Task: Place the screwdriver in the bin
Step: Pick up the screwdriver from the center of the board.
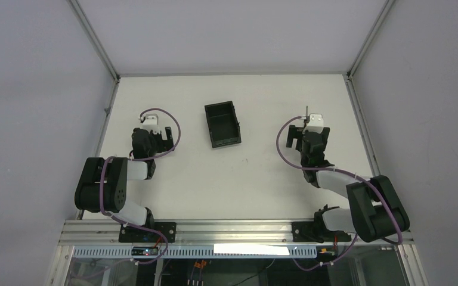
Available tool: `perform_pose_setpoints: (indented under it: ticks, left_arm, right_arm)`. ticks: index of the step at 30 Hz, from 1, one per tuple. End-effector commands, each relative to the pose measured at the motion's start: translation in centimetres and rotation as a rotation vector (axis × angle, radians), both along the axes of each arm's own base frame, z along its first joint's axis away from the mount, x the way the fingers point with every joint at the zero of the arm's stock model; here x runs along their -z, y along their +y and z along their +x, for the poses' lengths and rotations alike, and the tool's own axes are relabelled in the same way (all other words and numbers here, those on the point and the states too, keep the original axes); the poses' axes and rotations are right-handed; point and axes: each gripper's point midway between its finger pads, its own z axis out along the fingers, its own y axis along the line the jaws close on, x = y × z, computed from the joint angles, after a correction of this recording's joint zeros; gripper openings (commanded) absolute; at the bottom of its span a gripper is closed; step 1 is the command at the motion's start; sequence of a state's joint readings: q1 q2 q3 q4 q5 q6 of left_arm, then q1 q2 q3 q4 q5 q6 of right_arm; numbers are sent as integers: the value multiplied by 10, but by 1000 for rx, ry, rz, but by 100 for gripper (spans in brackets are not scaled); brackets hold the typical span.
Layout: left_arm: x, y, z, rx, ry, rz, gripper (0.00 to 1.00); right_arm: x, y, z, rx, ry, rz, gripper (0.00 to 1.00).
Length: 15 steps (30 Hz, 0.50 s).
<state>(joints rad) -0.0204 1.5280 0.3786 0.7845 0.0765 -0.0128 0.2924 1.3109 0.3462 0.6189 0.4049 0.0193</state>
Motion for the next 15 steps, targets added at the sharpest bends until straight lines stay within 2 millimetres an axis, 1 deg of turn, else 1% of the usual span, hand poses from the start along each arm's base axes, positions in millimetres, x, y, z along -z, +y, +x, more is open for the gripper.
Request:
perform_pose_setpoints:
  ticks: [1,4,6,10,12,13,15]
  left_arm:
    - [-14,0,4,-11,-47,0,99]
    - [-14,0,4,-12,-47,0,99]
    - [-14,0,4,-12,-47,1,99]
    - [-14,0,4,-12,-48,0,99]
    - [-14,0,4,-12,-47,0,99]
    - [-14,0,4,-12,-47,0,99]
    - [-14,0,4,-12,-47,0,99]
  right_arm:
    - [-53,0,8,15,-81,6,99]
    - [-89,0,9,-2,-91,-13,99]
    - [-107,4,6,-32,-72,-14,100]
    - [-159,8,3,-44,-115,25,99]
    - [-179,8,-1,-48,-118,28,99]
    - [-195,8,-1,-51,-131,33,99]
    - [-214,9,-3,-55,-138,53,99]
